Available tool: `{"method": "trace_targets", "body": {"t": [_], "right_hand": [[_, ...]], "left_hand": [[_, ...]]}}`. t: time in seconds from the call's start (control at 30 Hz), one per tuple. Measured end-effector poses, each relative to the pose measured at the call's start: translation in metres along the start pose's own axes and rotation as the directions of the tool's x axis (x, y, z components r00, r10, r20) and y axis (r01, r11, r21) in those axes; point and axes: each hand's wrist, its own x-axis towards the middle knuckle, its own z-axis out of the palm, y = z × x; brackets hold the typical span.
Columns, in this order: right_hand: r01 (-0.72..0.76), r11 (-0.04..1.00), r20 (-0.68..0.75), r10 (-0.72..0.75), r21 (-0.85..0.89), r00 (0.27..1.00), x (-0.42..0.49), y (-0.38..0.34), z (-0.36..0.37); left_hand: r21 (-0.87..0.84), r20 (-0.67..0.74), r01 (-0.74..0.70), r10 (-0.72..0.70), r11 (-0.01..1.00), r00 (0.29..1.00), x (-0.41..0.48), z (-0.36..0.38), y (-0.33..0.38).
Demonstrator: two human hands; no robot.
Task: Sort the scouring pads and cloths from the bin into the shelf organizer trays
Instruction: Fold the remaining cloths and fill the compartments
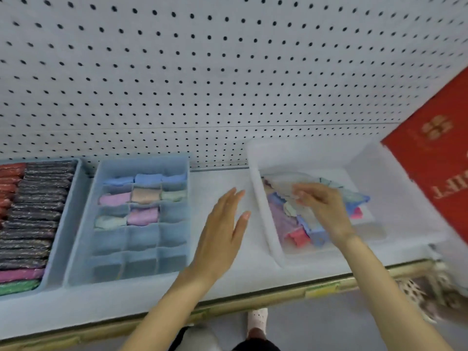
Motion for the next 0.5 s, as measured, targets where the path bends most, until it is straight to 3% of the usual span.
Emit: {"method": "trace_targets", "body": {"t": [0.07, 0.17, 0.23, 0.37, 0.5], "right_hand": [[-0.022, 0.996, 0.028, 0.024, -0.092, 0.999, 0.010, 0.032, -0.041], [-0.008, 0.954, 0.199, 0.071, -0.298, 0.977, 0.025, 0.076, -0.074], [0.008, 0.921, 0.299, 0.119, -0.390, 0.947, 0.037, 0.100, -0.081], [0.225, 0.810, 0.407, 0.018, -0.541, 0.913, 0.066, 0.122, -0.070], [0.479, 0.548, 0.569, -0.008, -0.686, 0.822, 0.074, 0.125, -0.047]], "left_hand": [[0.009, 0.029, 0.025, -0.025, 1.000, 0.999, 0.007, 0.040, 0.023], [0.011, -0.012, 0.127, -0.126, 0.992, 0.992, 0.012, 0.086, 0.045], [0.117, -0.074, 0.139, -0.130, 0.983, 0.989, 0.013, 0.105, 0.050], [0.239, -0.105, 0.186, -0.165, 0.953, 0.981, 0.013, 0.108, 0.051], [0.297, -0.111, 0.190, -0.164, 0.936, 0.980, 0.012, 0.107, 0.053]]}}
